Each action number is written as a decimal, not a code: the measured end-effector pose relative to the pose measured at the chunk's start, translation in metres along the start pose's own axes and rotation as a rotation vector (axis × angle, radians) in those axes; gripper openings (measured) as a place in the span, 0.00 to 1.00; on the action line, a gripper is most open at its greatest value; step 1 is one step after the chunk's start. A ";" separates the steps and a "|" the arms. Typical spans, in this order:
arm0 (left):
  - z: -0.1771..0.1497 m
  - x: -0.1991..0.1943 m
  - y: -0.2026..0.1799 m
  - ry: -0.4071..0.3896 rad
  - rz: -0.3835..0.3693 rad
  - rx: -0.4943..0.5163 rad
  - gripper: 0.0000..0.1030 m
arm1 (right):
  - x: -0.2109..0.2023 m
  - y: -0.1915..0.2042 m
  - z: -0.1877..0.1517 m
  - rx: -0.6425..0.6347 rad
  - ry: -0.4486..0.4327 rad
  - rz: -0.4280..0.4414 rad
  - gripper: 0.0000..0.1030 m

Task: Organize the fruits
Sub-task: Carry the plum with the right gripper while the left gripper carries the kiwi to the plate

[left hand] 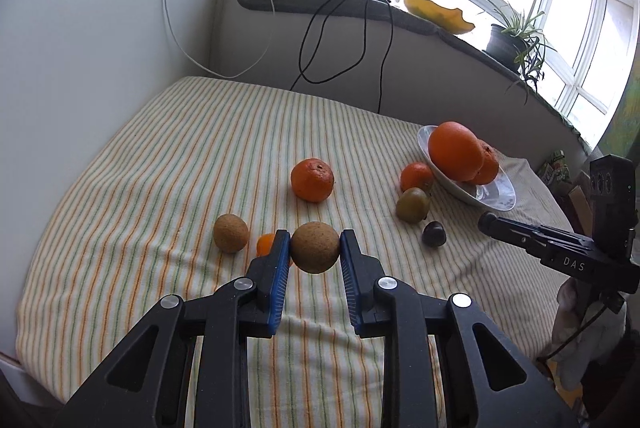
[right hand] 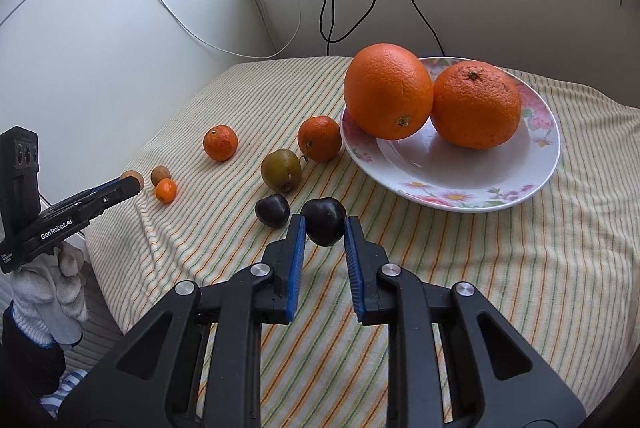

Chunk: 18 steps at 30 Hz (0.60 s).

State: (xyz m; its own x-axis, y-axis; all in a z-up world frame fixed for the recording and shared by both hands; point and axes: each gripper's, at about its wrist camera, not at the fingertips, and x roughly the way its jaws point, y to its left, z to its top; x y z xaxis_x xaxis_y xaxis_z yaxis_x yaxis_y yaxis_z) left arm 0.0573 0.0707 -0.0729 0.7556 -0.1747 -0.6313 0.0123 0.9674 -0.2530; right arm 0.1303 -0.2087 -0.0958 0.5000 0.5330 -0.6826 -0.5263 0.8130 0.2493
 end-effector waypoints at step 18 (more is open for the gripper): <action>0.032 0.040 -0.118 0.013 -0.198 0.178 0.23 | -0.052 -0.056 0.012 0.082 -0.113 -0.071 0.20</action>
State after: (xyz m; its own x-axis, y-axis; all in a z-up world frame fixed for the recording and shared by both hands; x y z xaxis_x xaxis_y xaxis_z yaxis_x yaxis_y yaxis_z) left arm 0.1071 -0.0450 -0.0448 0.7184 -0.3654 -0.5919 0.2749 0.9308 -0.2409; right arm 0.1421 -0.2790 -0.0658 0.6105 0.4931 -0.6198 -0.4312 0.8633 0.2622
